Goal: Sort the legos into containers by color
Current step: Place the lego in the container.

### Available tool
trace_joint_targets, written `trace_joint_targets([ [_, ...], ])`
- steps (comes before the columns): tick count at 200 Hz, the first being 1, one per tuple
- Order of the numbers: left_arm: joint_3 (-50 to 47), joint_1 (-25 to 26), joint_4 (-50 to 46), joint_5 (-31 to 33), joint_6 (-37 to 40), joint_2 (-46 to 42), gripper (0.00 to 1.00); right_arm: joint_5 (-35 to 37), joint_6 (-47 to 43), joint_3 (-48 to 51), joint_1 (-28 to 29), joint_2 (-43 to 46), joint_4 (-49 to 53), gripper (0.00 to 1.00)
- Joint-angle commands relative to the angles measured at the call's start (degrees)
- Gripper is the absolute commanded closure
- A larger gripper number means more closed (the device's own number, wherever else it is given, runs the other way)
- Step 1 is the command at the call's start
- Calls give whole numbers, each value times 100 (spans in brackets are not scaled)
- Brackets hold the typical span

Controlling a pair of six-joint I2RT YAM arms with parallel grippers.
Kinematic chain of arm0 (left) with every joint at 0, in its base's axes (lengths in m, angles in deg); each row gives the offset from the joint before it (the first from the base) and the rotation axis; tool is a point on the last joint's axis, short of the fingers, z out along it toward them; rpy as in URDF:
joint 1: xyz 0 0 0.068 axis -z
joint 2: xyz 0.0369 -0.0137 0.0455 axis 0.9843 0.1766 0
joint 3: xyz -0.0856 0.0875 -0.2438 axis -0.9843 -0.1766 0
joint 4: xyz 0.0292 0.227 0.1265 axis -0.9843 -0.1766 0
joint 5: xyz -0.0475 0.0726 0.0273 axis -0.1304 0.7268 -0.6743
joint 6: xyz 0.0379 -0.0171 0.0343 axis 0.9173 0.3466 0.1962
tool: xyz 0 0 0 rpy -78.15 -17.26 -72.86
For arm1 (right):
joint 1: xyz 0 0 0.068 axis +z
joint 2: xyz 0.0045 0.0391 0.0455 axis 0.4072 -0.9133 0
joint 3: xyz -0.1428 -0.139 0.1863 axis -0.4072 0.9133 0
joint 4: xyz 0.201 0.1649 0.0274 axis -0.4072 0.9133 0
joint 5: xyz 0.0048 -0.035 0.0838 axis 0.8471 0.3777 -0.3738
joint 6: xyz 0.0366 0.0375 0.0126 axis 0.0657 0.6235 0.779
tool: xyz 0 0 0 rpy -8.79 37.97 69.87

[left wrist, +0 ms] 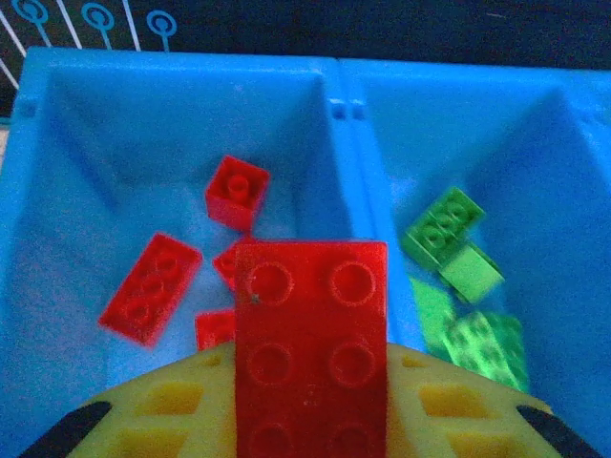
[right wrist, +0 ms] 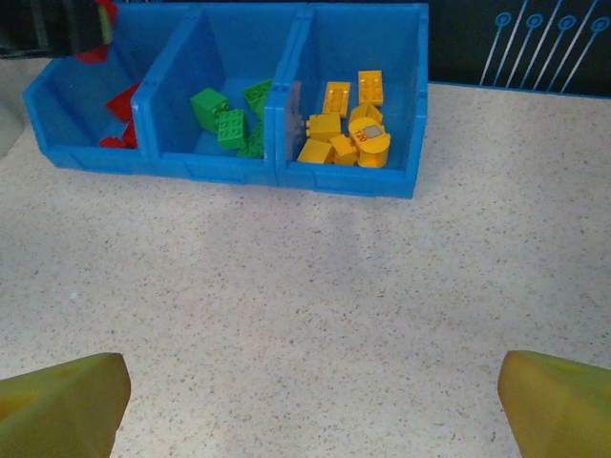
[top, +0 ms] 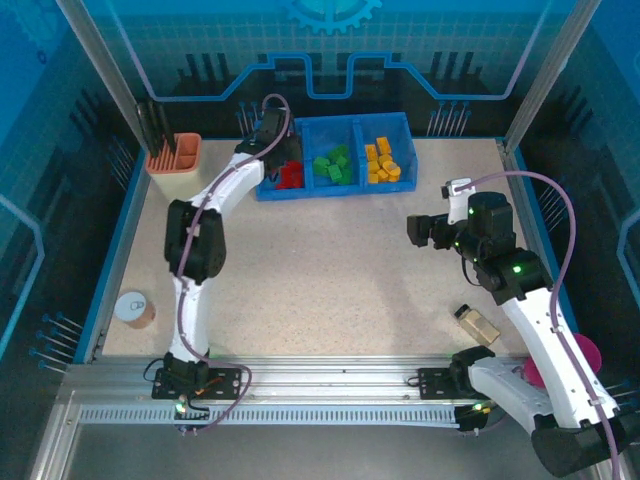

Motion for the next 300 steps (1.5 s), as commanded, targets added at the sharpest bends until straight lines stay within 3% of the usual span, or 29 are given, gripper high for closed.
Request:
trace_joint_targets([
  [1, 1237, -180, -708, 122, -114, 908, 75, -156, -11, -139, -94, -20, 64, 0],
  [45, 3262, -320, -1644, 166, -89, 2410, 74, -120, -135, -264, -128, -325, -215, 0],
  [78, 2686, -325, -1239, 129, -109, 2143, 70, -176, -76, -284, -127, -458, -388, 0],
  [127, 2184, -333, -1124, -38, 32, 1520, 39, -273, 44, -52, -138, -585, -623, 0],
  [192, -624, -412, 384, -627, 533, -1324, 24, -236, -238, 389, -169, -934, -1288, 0],
  [226, -3783, -470, 1331, -221, 922, -3658, 14, -166, -584, 775, -230, -1133, -2014, 0],
  [250, -6242, -912, 2428, -337, 1565, -5175, 5, -73, -575, 1331, -262, -1123, -2496, 0],
  [269, -7447, -1326, 2637, -234, 1567, -6039, 1, -239, -364, 1643, -263, -990, -2750, 0],
  [281, -8246, -1359, 3335, -7, 1459, -6515, 1, -366, -345, 1970, -253, -860, -3131, 0],
  [300, -9288, -1432, 4550, -372, 1277, -6862, 1, -212, -221, 2402, -252, -683, -3628, 0],
])
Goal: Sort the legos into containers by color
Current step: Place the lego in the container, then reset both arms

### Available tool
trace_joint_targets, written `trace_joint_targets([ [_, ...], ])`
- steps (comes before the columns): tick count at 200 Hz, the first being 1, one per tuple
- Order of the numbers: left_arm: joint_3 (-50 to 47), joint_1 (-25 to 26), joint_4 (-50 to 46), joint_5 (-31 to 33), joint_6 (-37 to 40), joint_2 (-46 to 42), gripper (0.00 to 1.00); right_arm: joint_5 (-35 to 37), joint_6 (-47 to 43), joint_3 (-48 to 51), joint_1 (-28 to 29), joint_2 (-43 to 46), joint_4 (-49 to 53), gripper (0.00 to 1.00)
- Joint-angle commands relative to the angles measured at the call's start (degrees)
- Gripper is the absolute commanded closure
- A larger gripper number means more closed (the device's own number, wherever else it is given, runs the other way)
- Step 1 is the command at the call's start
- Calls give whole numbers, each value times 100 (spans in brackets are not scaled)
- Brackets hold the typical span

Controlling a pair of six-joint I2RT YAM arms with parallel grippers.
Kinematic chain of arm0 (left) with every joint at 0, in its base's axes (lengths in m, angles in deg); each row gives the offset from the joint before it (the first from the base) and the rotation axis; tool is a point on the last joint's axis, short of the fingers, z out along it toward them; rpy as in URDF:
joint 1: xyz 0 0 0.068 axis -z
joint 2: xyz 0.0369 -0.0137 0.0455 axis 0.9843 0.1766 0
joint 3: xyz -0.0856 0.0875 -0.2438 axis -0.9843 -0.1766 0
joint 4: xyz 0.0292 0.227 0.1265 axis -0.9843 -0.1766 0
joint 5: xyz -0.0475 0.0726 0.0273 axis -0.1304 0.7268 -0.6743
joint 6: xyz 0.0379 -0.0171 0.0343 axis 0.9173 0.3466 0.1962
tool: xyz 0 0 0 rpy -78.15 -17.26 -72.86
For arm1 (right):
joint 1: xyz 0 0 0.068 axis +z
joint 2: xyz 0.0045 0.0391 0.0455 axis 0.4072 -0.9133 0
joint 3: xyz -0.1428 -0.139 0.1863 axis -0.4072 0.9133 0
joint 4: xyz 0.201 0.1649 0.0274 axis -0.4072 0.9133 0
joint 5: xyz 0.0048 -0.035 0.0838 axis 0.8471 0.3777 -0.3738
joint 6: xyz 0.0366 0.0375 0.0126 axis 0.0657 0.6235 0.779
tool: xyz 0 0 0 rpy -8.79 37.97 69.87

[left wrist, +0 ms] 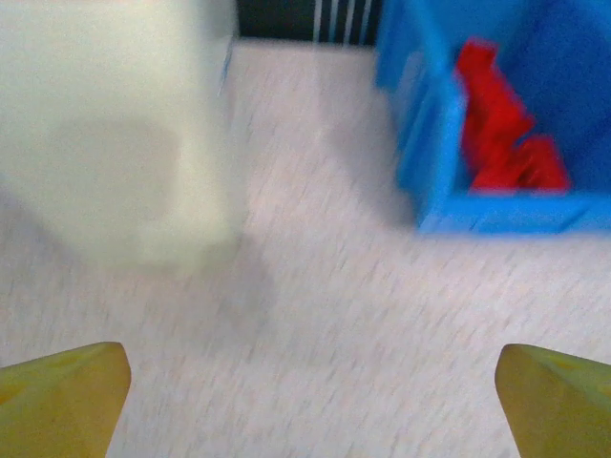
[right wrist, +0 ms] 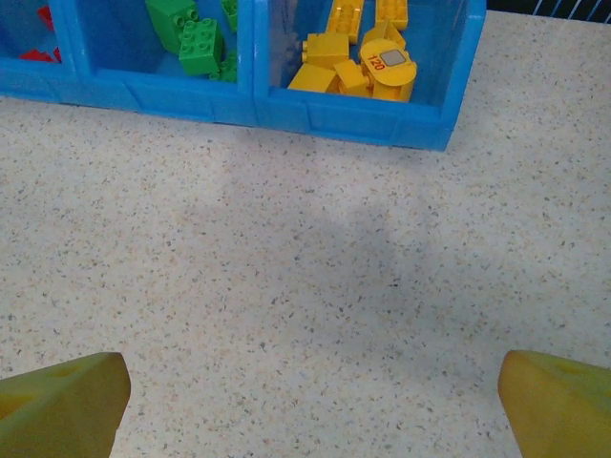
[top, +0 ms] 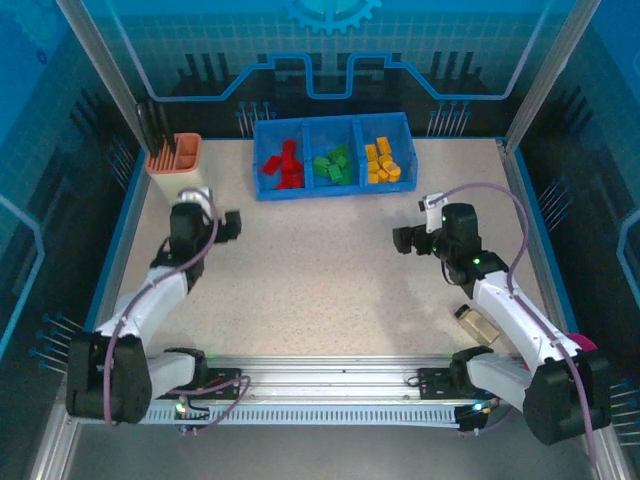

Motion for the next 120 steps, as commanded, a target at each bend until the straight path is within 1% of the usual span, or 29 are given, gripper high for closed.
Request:
trace_joint_targets([
  [1, -972, -31, 1820, -232, 28, -448, 1, 22, 196, 429, -67, 283, -956, 0],
  [11, -1384, -73, 2565, -383, 71, -321, 1, 32, 181, 630, -68, 346, -1111, 0],
  [18, -1542, -115, 2907, -481, 97, -194, 1, -47, 99, 777, -67, 396, -1239, 0],
  [43, -1714, -321, 3941, -700, 80, 516, 1, -88, -124, 1390, -66, 639, -1815, 0],
  [47, -1722, -353, 4110, -755, 72, 649, 1, -22, -129, 1512, -66, 679, -1968, 0],
  [57, -1700, -437, 4440, -951, -37, 968, 1, 161, -121, 1567, -75, 833, -1895, 0],
  [74, -1611, -519, 4869, -1255, -67, 1563, 1, 373, -421, 1860, -74, 1025, -2279, 0],
  [85, -1615, -521, 5243, -1411, -14, 1969, 1, 449, -640, 2126, -75, 1142, -2839, 0],
  [94, -1623, -510, 5575, -1579, 46, 2318, 1, 667, -740, 2352, -79, 1193, -3245, 0],
  [100, -1591, -502, 5851, -1579, 78, 2522, 1, 821, -794, 2472, -88, 1181, -3493, 0],
  [104, -1562, -501, 5754, -1548, 68, 2498, 1, 903, -849, 2532, -99, 1151, -3626, 0],
  [113, -1341, -501, 4938, -1314, 2, 2295, 1, 1061, -920, 2605, -126, 1072, -3861, 0],
  [120, -1204, -501, 4809, -1198, -52, 2357, 1, 1140, -892, 2632, -130, 1011, -4015, 0],
])
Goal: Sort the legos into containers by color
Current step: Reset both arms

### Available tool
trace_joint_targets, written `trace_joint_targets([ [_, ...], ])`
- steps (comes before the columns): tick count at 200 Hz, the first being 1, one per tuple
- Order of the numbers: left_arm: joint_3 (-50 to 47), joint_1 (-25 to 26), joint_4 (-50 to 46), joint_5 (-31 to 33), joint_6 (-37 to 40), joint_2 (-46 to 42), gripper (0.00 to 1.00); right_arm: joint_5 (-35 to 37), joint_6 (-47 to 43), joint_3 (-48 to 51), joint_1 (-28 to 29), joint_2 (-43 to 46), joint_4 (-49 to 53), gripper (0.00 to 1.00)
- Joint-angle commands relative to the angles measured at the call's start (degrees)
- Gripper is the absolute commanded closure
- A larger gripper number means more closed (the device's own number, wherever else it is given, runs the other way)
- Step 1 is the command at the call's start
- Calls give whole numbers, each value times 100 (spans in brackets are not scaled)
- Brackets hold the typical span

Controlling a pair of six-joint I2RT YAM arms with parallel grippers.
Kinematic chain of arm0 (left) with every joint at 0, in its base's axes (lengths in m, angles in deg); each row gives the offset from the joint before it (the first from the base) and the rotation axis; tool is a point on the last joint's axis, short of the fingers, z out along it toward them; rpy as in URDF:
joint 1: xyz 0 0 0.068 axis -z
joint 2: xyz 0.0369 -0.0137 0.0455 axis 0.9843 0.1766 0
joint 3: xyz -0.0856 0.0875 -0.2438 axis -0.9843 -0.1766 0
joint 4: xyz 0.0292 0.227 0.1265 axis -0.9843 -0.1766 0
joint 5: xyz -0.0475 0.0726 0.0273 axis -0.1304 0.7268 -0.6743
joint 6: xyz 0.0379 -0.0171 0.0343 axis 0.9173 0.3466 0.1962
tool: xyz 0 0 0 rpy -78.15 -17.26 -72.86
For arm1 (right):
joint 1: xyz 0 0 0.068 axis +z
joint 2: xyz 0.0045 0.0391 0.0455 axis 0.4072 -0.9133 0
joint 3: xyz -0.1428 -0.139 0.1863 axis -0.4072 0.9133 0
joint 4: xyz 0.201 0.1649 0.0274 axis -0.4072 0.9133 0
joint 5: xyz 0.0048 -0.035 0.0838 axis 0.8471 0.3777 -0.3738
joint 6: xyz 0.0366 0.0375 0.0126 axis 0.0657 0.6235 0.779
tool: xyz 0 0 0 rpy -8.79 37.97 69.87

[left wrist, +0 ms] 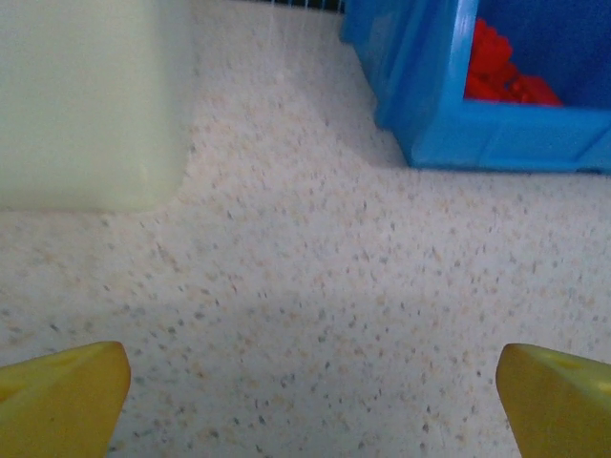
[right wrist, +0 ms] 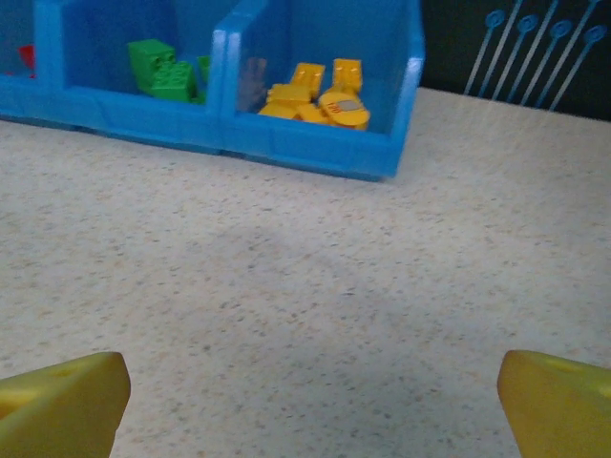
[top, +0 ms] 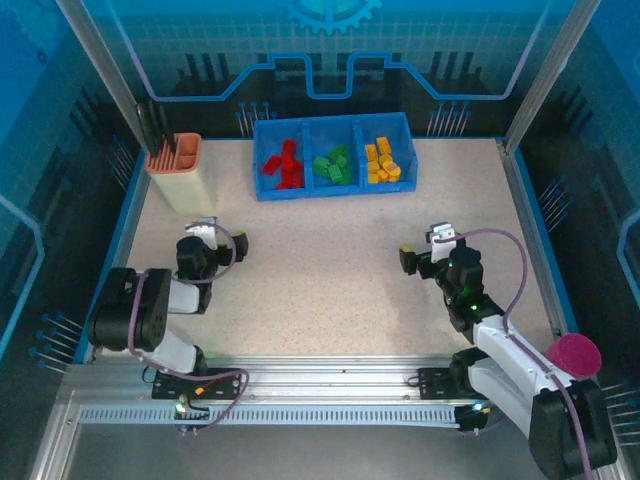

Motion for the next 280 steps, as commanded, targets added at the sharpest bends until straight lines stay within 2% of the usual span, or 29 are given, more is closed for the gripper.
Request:
trace_joint_targets([
  [1, 431, -31, 94, -44, -12, -8, 1, 596, -316, 227, -121, -106, -1252, 0],
  [40, 452, 4, 42, -111, 52, -10, 1, 322, -438, 215, -317, -871, -1930, 0],
  [81, 506, 39, -63, -114, 114, -16, 1, 74, -154, 358, -695, -2540, -4044, 0],
  [102, 515, 57, -86, -92, 129, -8, 1, -557, -172, 96, -787, -3348, -4367, 0],
  [119, 524, 65, -101, -82, 136, -18, 1, -695, -269, -44, -770, -4118, -4992, 0],
  [135, 535, 74, -119, -65, 145, -21, 1, -629, -185, -243, -799, -3799, -4045, 0],
  [147, 550, 82, -137, -63, 157, -23, 0, -687, -228, -399, -792, -3944, -4035, 0],
  [174, 556, 89, -144, -54, 161, -22, 1, -468, -63, -841, -862, -3891, -3060, 0],
  [280, 550, 92, -154, -48, 167, -22, 1, -561, -30, -870, -908, -3929, -3064, 0],
])
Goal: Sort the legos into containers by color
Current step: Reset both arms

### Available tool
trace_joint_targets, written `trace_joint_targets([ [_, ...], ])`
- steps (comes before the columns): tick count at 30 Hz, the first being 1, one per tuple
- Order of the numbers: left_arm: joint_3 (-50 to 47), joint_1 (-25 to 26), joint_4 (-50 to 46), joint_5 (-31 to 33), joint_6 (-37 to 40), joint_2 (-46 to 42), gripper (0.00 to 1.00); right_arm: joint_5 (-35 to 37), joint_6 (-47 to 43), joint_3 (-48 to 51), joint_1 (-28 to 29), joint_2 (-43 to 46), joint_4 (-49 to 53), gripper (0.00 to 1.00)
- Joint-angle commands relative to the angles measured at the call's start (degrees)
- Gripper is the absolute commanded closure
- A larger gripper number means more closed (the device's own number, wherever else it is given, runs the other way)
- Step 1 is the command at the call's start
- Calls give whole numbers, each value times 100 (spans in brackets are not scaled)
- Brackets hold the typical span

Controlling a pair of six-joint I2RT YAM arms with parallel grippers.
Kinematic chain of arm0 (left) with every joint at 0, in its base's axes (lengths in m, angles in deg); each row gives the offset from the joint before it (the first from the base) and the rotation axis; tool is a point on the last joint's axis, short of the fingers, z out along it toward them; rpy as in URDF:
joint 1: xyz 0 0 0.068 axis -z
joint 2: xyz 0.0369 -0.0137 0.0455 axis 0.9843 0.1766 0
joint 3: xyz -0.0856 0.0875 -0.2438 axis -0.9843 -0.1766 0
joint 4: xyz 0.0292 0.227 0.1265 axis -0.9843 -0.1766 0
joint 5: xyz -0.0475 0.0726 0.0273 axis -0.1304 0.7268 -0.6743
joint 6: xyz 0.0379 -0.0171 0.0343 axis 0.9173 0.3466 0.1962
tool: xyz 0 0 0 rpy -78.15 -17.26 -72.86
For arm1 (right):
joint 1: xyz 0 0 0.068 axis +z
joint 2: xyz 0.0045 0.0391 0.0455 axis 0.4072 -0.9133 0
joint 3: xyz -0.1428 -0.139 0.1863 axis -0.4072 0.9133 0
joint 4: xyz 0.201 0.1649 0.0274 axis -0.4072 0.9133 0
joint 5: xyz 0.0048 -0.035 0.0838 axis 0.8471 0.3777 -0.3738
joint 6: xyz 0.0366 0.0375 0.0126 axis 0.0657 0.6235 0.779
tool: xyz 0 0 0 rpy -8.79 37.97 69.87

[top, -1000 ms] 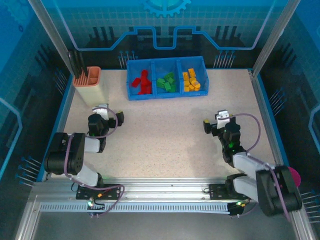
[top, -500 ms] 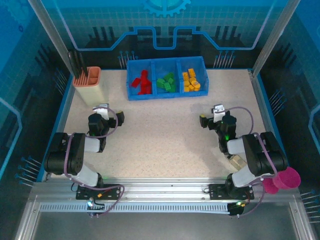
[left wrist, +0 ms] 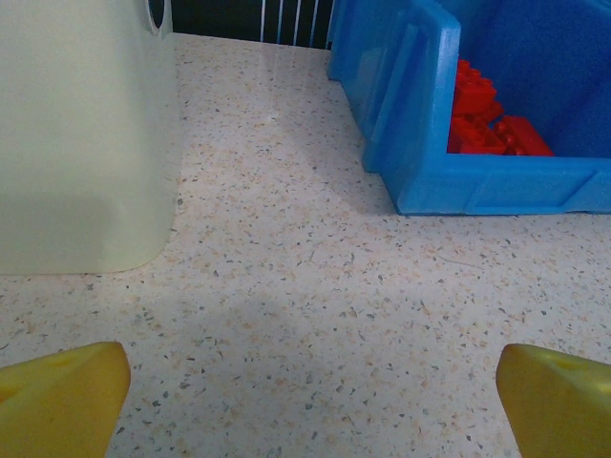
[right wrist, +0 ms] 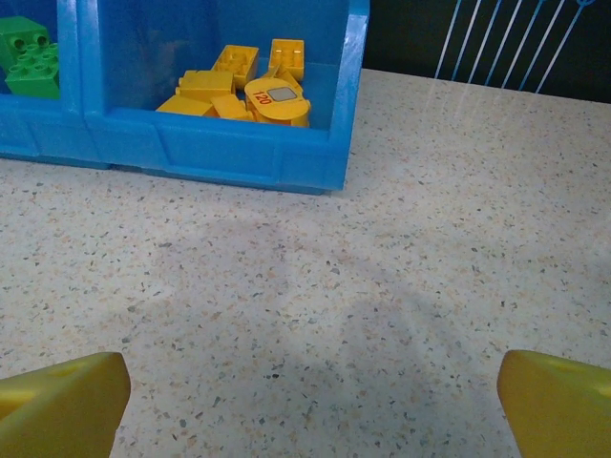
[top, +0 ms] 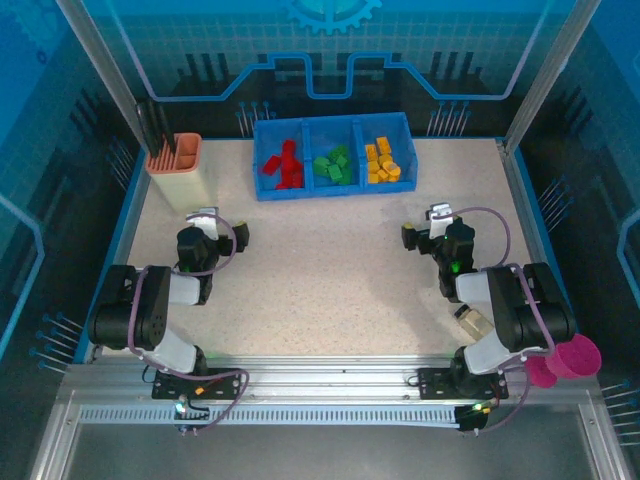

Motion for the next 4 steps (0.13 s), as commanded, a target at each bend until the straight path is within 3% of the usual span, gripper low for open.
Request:
trace_joint_targets([
  [1, 126, 31, -43, -47, 127, -25, 1, -53, 59, -70, -66, 7, 7, 0],
  [4, 130, 31, -43, -46, 126, -27, 1, -47, 59, -67, -69, 7, -10, 0],
])
